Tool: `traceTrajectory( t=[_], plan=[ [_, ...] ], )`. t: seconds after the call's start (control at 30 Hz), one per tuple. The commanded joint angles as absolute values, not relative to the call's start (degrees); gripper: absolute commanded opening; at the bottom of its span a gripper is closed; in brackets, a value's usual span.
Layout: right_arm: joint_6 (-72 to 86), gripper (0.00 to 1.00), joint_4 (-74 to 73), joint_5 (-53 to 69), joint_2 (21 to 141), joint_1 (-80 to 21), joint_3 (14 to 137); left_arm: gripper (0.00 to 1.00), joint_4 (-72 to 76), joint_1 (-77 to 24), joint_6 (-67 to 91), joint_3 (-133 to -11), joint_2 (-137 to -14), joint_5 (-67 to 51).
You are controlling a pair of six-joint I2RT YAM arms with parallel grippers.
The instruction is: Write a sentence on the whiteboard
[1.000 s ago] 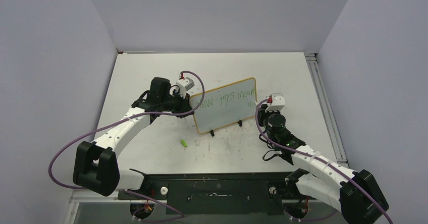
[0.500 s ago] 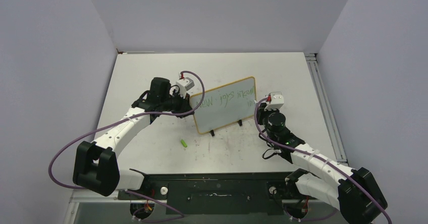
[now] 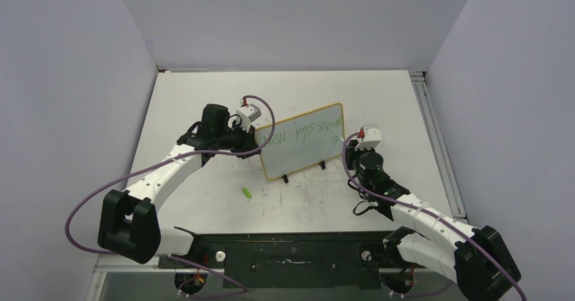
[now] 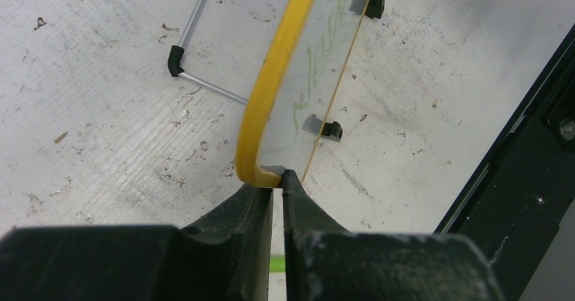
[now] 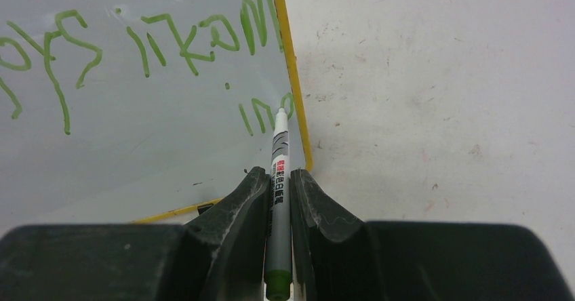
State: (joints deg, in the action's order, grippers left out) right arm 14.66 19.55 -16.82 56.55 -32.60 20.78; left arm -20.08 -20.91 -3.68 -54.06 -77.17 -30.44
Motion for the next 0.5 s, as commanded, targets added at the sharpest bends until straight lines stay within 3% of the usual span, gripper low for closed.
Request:
traceTrajectory(
  t=[0.0,0.47],
  plan=[
    [15.86,0.05,20.19,-16.08,56.51,-32.61,20.47,0.00,-21.53,-21.62,-5.80,-55.02,-77.94,-28.88],
    [15.91,0.05,20.31,-18.02,57.66,-32.52,21.21,0.00,-21.53,-21.62,-5.80,-55.02,-77.87,-28.95]
  ],
)
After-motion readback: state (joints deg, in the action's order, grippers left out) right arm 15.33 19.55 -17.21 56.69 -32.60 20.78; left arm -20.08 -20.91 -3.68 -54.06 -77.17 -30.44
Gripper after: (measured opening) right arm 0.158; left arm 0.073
